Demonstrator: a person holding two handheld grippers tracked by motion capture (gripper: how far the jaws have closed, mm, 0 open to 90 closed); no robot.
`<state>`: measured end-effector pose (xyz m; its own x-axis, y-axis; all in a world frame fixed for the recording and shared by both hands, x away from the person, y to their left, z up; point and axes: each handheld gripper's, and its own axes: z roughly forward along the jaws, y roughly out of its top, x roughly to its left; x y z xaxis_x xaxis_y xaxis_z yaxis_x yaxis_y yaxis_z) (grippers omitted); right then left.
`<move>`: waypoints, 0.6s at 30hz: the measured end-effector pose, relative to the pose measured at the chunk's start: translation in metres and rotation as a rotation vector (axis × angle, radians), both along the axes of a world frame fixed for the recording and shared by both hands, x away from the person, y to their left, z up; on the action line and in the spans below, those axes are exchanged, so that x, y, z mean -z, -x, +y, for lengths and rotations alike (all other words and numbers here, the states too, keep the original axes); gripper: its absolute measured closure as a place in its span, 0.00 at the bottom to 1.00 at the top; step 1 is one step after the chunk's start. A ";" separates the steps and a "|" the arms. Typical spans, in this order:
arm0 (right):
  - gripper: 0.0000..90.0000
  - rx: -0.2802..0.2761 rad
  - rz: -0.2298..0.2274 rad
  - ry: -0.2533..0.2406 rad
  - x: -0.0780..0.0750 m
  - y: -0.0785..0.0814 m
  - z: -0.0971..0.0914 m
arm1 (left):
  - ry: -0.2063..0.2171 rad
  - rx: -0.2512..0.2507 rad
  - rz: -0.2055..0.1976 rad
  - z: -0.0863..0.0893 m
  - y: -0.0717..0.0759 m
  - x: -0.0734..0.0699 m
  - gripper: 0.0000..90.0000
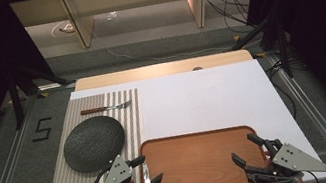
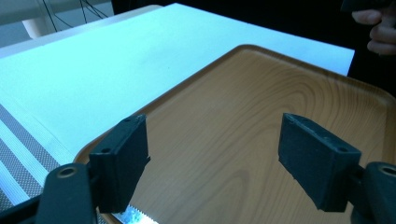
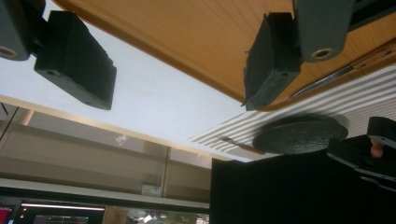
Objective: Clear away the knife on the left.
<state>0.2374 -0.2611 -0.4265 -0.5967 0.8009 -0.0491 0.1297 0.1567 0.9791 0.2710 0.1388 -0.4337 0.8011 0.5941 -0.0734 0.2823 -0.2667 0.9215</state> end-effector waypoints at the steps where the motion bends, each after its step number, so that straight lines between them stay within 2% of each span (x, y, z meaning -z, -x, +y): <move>1: 0.29 0.000 -0.001 0.001 0.000 0.000 0.000 | 0.009 0.004 -0.003 0.001 0.000 0.000 0.26; 4: 0.29 0.000 0.000 0.000 0.000 0.000 0.000 | 0.032 0.011 -0.015 0.002 0.001 -0.002 0.26; 18: 0.29 0.000 0.001 0.002 0.000 0.000 -0.001 | 0.072 0.025 -0.035 0.007 0.002 -0.004 0.22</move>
<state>0.2374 -0.2617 -0.4264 -0.5966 0.8010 -0.0504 0.1308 0.1590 0.9786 0.2693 0.1459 -0.4294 0.8184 0.5680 -0.0872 0.2438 -0.2058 0.9478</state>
